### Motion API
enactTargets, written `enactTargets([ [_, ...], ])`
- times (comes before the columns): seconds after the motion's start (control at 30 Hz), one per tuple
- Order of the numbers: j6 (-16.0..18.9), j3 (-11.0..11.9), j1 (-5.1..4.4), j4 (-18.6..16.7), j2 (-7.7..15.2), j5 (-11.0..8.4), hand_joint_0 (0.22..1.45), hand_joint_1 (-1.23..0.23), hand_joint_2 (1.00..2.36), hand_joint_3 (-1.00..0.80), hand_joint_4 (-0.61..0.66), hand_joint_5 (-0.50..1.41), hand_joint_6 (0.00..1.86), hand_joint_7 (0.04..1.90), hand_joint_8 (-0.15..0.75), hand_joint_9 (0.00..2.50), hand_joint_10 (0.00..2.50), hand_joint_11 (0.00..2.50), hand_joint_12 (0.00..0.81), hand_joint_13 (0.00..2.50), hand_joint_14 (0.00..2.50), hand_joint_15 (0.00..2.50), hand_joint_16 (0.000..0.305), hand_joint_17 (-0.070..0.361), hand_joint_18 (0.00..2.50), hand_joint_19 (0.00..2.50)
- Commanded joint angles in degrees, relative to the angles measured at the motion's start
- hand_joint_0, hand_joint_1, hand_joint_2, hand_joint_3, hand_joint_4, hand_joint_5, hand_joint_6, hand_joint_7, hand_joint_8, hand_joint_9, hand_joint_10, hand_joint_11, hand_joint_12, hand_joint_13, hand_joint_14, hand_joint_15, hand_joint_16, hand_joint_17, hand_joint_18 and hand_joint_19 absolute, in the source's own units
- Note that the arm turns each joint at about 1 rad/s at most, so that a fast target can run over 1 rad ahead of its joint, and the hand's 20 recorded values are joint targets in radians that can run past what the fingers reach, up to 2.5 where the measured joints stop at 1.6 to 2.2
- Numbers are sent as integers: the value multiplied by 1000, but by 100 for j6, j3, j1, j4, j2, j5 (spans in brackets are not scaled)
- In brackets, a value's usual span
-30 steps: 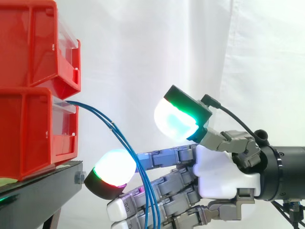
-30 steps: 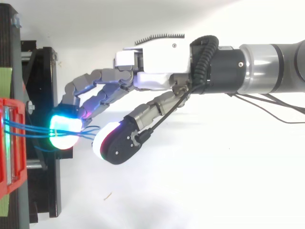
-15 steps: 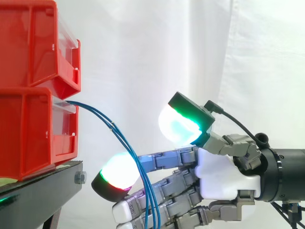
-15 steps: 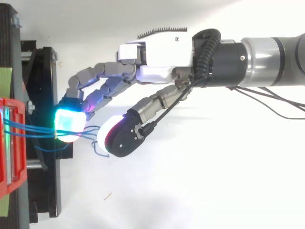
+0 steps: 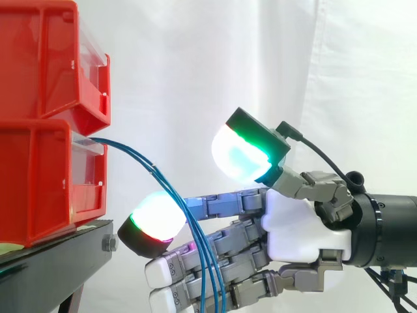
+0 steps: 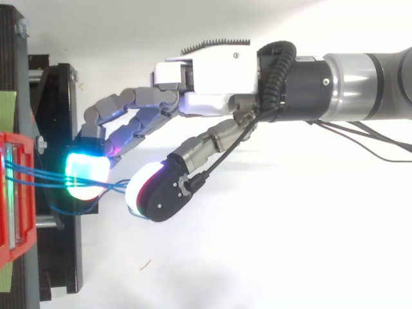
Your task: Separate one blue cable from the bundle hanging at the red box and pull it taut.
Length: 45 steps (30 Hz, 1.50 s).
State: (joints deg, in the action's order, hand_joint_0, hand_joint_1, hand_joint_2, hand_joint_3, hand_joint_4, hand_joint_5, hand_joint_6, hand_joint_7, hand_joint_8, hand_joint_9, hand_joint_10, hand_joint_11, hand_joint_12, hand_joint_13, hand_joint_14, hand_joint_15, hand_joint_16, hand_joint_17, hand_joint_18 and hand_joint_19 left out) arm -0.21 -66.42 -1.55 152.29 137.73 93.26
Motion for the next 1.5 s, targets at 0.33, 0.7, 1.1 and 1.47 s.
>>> enactTargets([
  [0.33, 39, 6, -20, 29, 0, 17, 650, -658, 1010, -316, 190, -132, 501, 1116, 303, 656, 6, 288, 331, 634, 8, 228, 35, 78, 471, 283],
  [0.7, -251, 6, 6, 117, -273, 17, 627, -656, 1007, -375, 183, -127, 500, 1162, 306, 659, 6, 301, 333, 641, 8, 236, 34, 77, 474, 289],
  [1.1, -410, 6, -38, 310, -299, -19, 598, -648, 1005, -427, 186, -121, 500, 1184, 309, 676, 7, 318, 334, 652, 9, 245, 34, 77, 486, 301],
  [1.47, -190, -3, -73, 284, -290, -133, 560, -637, 1001, -500, 190, -112, 501, 1208, 320, 701, 7, 328, 341, 696, 9, 261, 35, 78, 527, 313],
])
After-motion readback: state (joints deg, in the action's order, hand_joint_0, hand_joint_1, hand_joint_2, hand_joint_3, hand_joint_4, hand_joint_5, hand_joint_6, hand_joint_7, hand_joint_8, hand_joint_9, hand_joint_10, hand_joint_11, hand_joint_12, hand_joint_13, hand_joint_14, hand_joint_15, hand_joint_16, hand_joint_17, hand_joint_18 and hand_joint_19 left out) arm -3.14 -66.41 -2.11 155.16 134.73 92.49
